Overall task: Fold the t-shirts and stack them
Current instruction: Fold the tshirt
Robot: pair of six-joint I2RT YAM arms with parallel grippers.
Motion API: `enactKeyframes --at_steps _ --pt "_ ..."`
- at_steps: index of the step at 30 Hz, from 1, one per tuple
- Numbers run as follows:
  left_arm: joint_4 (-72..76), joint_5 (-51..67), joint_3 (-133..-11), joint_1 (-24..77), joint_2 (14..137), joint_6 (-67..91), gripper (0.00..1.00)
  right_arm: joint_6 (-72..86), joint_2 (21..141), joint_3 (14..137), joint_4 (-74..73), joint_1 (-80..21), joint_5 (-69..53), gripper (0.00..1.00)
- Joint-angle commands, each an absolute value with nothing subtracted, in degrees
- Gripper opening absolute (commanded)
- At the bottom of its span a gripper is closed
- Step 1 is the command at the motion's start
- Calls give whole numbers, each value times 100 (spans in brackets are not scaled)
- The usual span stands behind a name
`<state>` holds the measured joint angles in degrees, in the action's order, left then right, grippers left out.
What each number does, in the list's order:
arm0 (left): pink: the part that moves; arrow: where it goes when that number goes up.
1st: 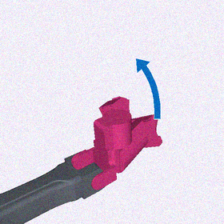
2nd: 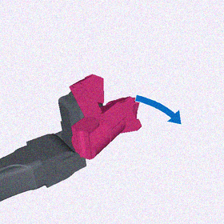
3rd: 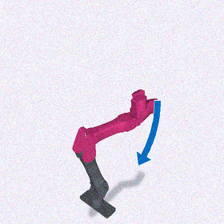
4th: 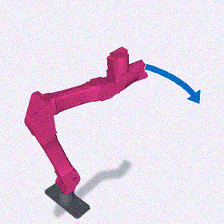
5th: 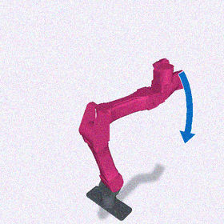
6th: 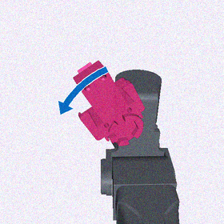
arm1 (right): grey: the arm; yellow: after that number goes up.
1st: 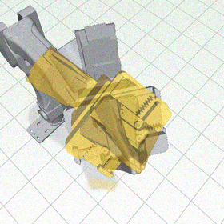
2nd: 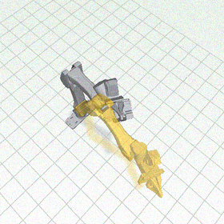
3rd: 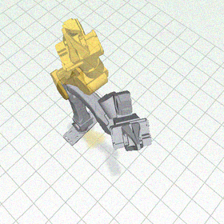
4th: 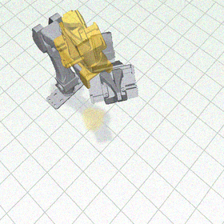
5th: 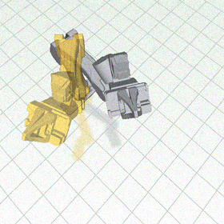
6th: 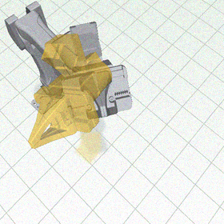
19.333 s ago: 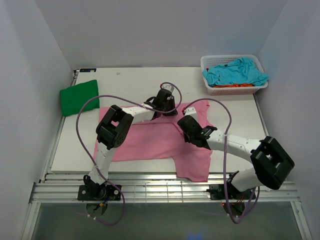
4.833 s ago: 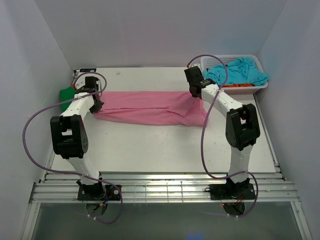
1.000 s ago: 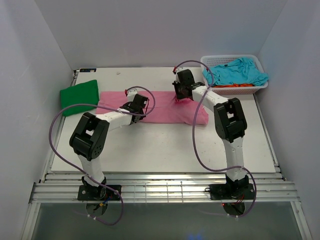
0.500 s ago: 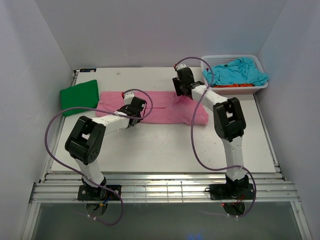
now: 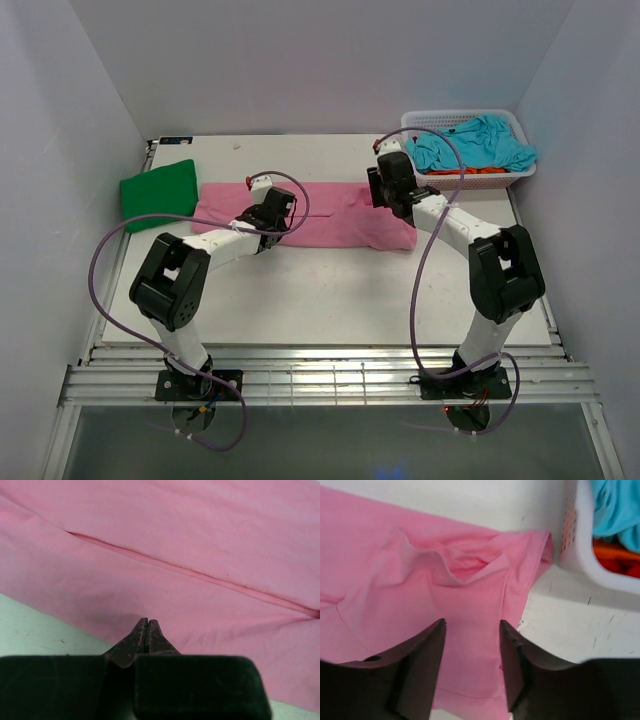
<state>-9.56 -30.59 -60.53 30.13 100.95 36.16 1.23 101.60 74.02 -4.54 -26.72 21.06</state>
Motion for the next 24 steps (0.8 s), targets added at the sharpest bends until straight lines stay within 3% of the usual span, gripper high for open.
enactKeyframes --at_steps 1,6,9,24 --pt "-765 -3278 -6240 3032 9923 3445 0 527 9897 6962 -527 -2725 1820 47" --pt "-729 -3340 -6319 3032 10151 3366 0 817 9580 6434 -668 -2725 1503 28" --pt "-721 -3357 -6372 3032 10362 3331 0 905 9562 6223 -781 -2725 1573 24" --pt "-853 -3261 -6188 2629 10942 3559 0 1564 10397 6276 -2135 -2716 2030 21"
